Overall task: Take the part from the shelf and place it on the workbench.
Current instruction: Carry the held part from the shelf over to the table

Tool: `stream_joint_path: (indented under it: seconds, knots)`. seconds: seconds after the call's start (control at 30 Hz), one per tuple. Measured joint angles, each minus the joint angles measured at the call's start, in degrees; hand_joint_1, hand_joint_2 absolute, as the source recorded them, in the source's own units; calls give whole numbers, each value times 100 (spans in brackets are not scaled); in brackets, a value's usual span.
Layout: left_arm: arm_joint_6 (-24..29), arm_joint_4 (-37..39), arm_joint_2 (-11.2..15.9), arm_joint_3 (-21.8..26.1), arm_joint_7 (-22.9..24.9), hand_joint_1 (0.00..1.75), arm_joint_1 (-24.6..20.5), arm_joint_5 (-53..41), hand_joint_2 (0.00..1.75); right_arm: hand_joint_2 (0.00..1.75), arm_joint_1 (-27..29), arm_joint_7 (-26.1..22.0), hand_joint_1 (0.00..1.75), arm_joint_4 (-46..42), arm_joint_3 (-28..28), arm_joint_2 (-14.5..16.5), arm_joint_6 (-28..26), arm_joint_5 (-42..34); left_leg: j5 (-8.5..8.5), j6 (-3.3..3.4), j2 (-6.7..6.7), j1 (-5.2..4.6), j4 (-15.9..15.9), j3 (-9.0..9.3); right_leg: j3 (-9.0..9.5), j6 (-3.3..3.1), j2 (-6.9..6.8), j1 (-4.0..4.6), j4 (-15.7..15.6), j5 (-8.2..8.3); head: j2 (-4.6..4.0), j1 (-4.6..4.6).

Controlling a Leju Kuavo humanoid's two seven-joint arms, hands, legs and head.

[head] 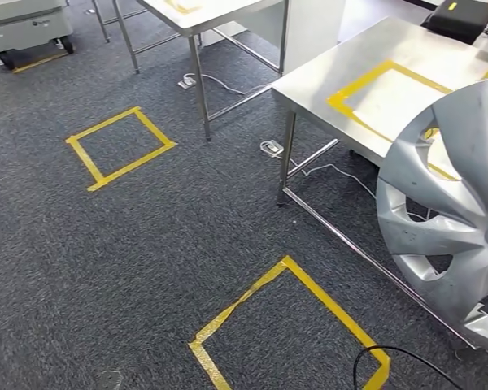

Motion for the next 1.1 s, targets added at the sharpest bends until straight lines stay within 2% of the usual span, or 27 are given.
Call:
stream_joint_path:
  seconds: [0.03, 0.07, 0.1, 0.13, 0.2, 0.23, 0.27, 0.3, 0.33, 0.37, 0.4, 0.47, 0.53, 0.57, 0.63, 0.7, 0.77, 0.8, 0.83, 0.87, 0.9, 0.93, 0.97, 1.0, 1.03, 1.07, 1.1]
  knots:
    - [-1, 0, -1, 0, 3, 0, -3, 0, 175, 175, 1, 1, 175, -10, -4, 3, 2, -1, 21, 25, -81, 5, -159, 67, -24, 37, 66, -4, -1, 13, 0, -1]
    - [-1, 0, -1, -1, 5, 0, -6, 0, 175, 175, 7, 2, 175, -16, -8, 7, 4, -1, 6, 59, -76, -1, -209, 84, -48, 77, 129, -10, -11, 31, 0, -1]
    - [-1, 0, -4, -2, 8, 0, -10, -1, 175, 175, 18, 4, 175, -20, -13, 10, 8, -1, 18, 99, -15, -4, -218, 82, -73, 118, 189, -24, -34, 52, 0, -2]
    - [-2, 0, -5, -3, 10, 0, -16, -2, 175, 175, 32, 7, 175, -24, -20, 14, 13, 0, 33, 141, 50, -3, -237, 87, -96, 151, 154, -26, -27, 49, 0, 0]
    - [-4, 0, -5, -4, 10, 0, -20, -13, 175, 175, 30, 12, 175, -36, -37, 22, 22, -4, 58, 220, 189, 3, -278, 101, -248, 199, -166, -7, 255, -141, 1, 33]
    - [-4, 0, -2, -4, 10, 0, -14, -24, 175, 175, 22, 13, 175, -44, -43, 28, 27, -13, 56, 245, 261, -7, -283, 106, -394, 213, -384, 2, 582, -330, 1, 49]
    - [-5, -1, -1, -4, 10, 0, -3, -40, 175, 175, 13, 11, 175, -52, -51, 37, 31, -23, 49, 263, 335, -18, -284, 110, -584, 229, -526, 3, 990, -537, 0, 61]
    - [-7, -1, -1, -4, 11, 0, 7, -55, 175, 175, 11, 9, 175, -56, -61, 49, 35, -33, 41, 269, 417, -25, -283, 114, -753, 244, -585, -2, 1357, -688, -1, 62]
    - [-11, -1, -3, -4, 11, 0, 14, -67, 175, 175, 16, 7, 175, -58, -73, 60, 39, -41, 31, 270, 496, -28, -282, 123, -846, 256, -610, -6, 1574, -743, -1, 62]
    - [-15, -1, -5, -5, 12, 0, 14, -74, 175, 175, 21, 6, 175, -62, -89, 69, 41, -45, 19, 263, 571, -28, -281, 136, -826, 265, -629, -9, 1564, -685, -1, 63]
    - [-20, 0, -10, -6, 12, 0, 12, -75, 175, 175, 22, 6, 175, -70, -105, 76, 42, -46, 3, 250, 643, -26, -281, 159, -680, 271, -663, -11, 1313, -532, -1, 63]
    - [-26, -1, -11, -8, 12, 0, 7, -77, 175, 175, 21, 6, 175, -92, -131, 88, 43, -48, -50, 198, 771, -41, -277, 228, -207, 265, -907, -7, 503, -192, -1, 64]
    - [-29, -2, -9, -9, 13, 0, 2, -76, 175, 175, 16, 4, 175, -110, -146, 100, 45, -55, -98, 136, 876, -76, -274, 292, 60, 204, -1084, 5, 48, -61, -1, 53]
    - [-29, -2, -5, -9, 13, 0, -1, -76, 175, 175, 17, 3, 175, -113, -150, 105, 47, -59, -110, 108, 928, -90, -278, 312, 61, 159, -1068, 15, 31, -72, -1, 49]
    - [-29, -2, -7, -10, 14, 0, -13, -77, 175, 175, 29, 2, 175, -121, -164, 115, 49, -63, -136, 46, 984, -75, -281, 337, 31, 76, -917, 13, 21, -56, -1, 46]
    - [-29, -2, -7, -11, 13, 0, -20, -78, 175, 175, 28, 1, 175, -137, -180, 125, 49, -64, -320, -14, 751, -52, -43, 230, 15, 0, -777, -10, 0, -28, -1, 35]
    - [-23, -2, -11, -11, 11, 0, -12, -85, 175, 175, 13, 9, 175, -149, -186, 136, 55, -61, -685, -40, 456, -40, 652, -113, 5, -46, -637, -27, -8, -15, -1, 11]
    - [-9, -2, -14, -13, 5, 0, 0, -97, 175, 175, 8, 26, 175, -149, -186, 140, 68, -49, -841, -42, 405, -40, 1050, -321, 1, -55, -558, -28, -8, -15, -1, 4]
    - [12, -2, -15, -15, -5, 0, 10, -115, 175, 175, 11, 47, 175, -149, -190, 145, 87, -33, -901, -40, 389, -40, 1326, -479, 0, -58, -474, -28, -8, -15, -1, 0]
    - [36, -2, -14, -17, -19, 0, 17, -136, 175, 175, 17, 71, 175, -148, -195, 148, 111, -14, -840, -34, 380, -39, 1407, -550, 3, -56, -383, -28, -8, -13, -1, 1]
    - [54, -2, -11, -20, -35, 0, 18, -156, 175, 175, 24, 90, 175, -148, -204, 150, 137, 1, -668, -22, 363, -37, 1263, -514, 7, -50, -290, -32, -7, -10, -1, 0]
    - [63, -2, -7, -23, -50, 0, 15, -170, 175, 175, 29, 100, 175, -147, -216, 151, 159, 8, -434, -11, 303, -29, 942, -388, 11, -38, -202, -39, -7, -5, -1, 0]
    - [65, -2, -3, -26, -61, 0, 11, -179, 175, 175, 31, 105, 175, -148, -229, 152, 175, 10, -215, -3, 159, -13, 551, -227, 8, -17, -121, -41, -4, 2, -1, -3]
    - [63, -2, -2, -30, -69, 0, 7, -184, 175, 175, 25, 111, 175, -148, -240, 154, 187, 10, -78, 5, 19, 10, 193, -80, -9, 10, -40, -37, 13, 4, -1, -4]
    - [61, -2, -3, -35, -74, 0, 6, -188, 175, 175, 19, 120, 175, -149, -249, 157, 196, 14, -14, 14, -94, 25, -41, 17, -32, 43, 32, -35, 18, 12, -1, -6]
    - [57, -2, -4, -43, -77, 0, 4, -190, 175, 175, 18, 132, 175, -149, -257, 160, 205, 22, -9, 32, -146, 29, -155, 61, -57, 82, 104, -36, 13, 25, -1, -10]
    - [55, -2, -7, -51, -78, 0, 2, -192, 175, 175, 22, 148, 175, -148, -270, 166, 219, 37, -17, 62, -94, 26, -190, 76, -90, 121, 178, -43, 0, 41, -1, -11]
